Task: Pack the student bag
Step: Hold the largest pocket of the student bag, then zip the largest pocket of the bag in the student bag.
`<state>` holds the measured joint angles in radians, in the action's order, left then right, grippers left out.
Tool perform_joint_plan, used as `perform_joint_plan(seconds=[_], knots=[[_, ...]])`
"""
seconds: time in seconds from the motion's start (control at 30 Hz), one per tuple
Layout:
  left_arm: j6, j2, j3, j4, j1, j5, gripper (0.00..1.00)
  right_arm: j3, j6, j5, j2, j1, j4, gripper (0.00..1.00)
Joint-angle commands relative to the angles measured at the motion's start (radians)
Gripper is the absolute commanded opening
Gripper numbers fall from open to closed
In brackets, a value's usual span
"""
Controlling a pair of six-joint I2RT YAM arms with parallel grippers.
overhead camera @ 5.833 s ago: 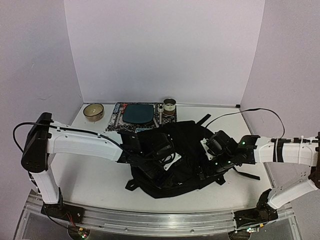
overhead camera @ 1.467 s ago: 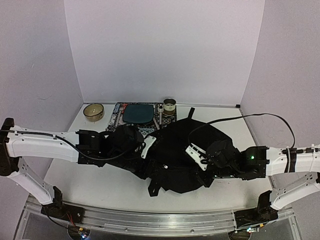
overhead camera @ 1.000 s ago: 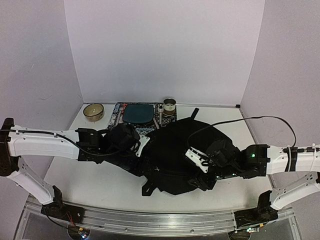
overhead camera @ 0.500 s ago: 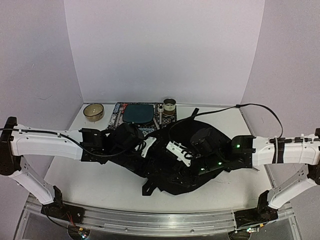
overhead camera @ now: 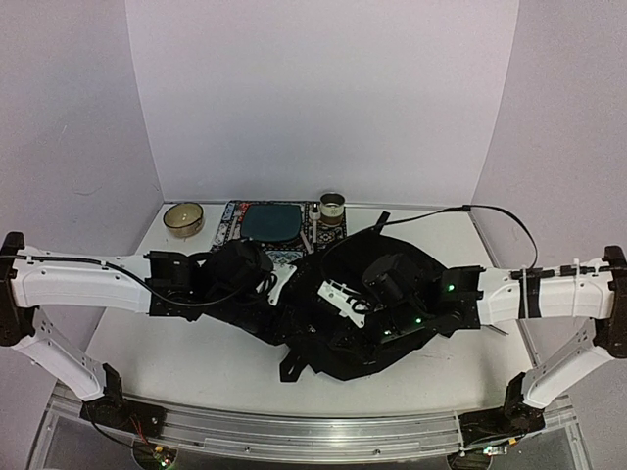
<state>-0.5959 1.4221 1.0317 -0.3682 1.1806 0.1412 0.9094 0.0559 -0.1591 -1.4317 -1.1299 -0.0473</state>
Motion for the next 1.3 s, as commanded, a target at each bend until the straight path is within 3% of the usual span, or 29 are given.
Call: perform_joint_plan(seconds=[0.0,0.4,0.6,0.87,1.07,1.17,1.27], knots=[[0.008,-0.053,0.009,-0.002,-0.056,-0.062,0.0,-0.021,-0.006,-0.031,0.076,-0.008,0.046,0.0],[0.027,-0.066,-0.009,-0.105,-0.188,-0.141,0.0,-0.086,-0.03,-0.035,0.166,-0.007,0.199,0.0],[0.023,-0.05,-0.049,-0.157,-0.252,-0.232,0.0,-0.117,-0.029,0.044,0.227,-0.007,0.227,0.0],[0.001,0.051,-0.102,-0.163,-0.293,-0.308,0.0,-0.136,-0.006,0.284,0.31,0.0,0.282,0.0],[0.0,0.042,-0.098,-0.148,-0.247,-0.258,0.0,-0.12,-0.002,0.35,0.309,0.023,0.345,0.0],[0.014,0.055,-0.029,-0.121,-0.122,-0.252,0.0,-0.079,0.003,0.259,0.288,0.023,0.357,0.13],[0.016,0.097,0.048,-0.093,-0.031,-0.226,0.0,-0.032,0.016,0.158,0.257,0.024,0.352,0.37]])
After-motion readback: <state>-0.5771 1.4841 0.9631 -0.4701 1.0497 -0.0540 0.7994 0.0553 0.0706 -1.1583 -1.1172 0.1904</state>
